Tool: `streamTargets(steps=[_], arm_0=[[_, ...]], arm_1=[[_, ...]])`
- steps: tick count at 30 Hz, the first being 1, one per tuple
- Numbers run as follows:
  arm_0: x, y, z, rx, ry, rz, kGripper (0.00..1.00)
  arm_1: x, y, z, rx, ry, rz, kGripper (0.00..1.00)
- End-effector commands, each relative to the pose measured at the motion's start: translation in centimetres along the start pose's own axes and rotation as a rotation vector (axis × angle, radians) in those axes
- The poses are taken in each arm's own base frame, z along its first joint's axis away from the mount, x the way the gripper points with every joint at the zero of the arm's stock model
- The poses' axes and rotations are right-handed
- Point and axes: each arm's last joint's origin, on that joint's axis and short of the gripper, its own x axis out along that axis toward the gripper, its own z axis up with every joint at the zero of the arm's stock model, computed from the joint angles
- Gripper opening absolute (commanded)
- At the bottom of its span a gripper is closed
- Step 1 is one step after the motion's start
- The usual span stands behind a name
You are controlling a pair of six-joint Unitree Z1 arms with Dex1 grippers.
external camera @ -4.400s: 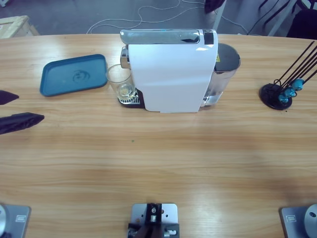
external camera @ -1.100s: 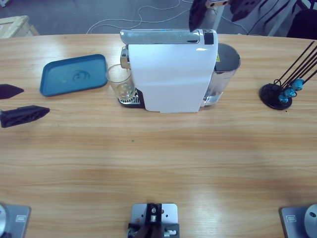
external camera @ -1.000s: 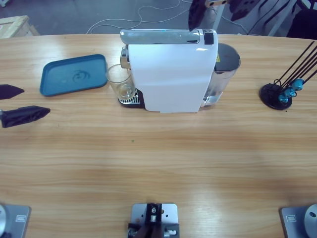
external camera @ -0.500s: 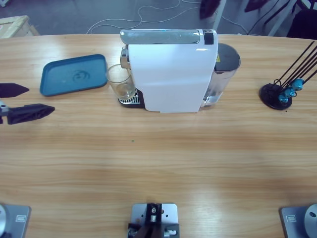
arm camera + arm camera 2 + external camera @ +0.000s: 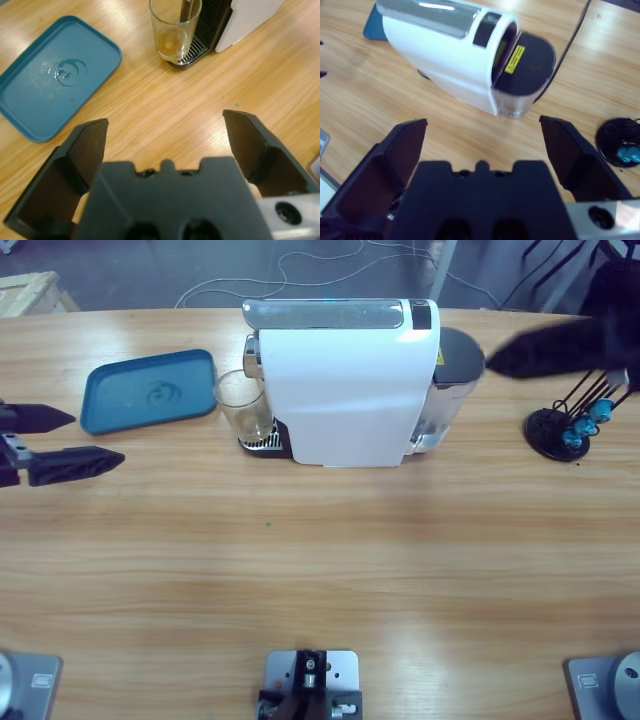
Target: Pour coffee
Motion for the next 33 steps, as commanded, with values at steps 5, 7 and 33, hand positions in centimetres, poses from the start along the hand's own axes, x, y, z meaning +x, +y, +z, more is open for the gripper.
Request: streamTargets(steps=[5,7,33], arm_0=[[0.5,-0.3,-0.3,0.013,0.018,-0.022,0.987],[0.3,-0.4,-0.4,0.015,0.011,-0.025,0.987],[-0.1,-0.6,-1.1,0.019,0.008,-0.036,0.987]], arm_1=[[-3.2,-2.8,-8.3,-0.003,-0.229,0.056,1.0],[-3.5,-2.9,-8.1,-0.008,-0.252,0.051,1.0],[-3.4,-3.0,-9.1,-0.054,-0.272,0.089,0.982]])
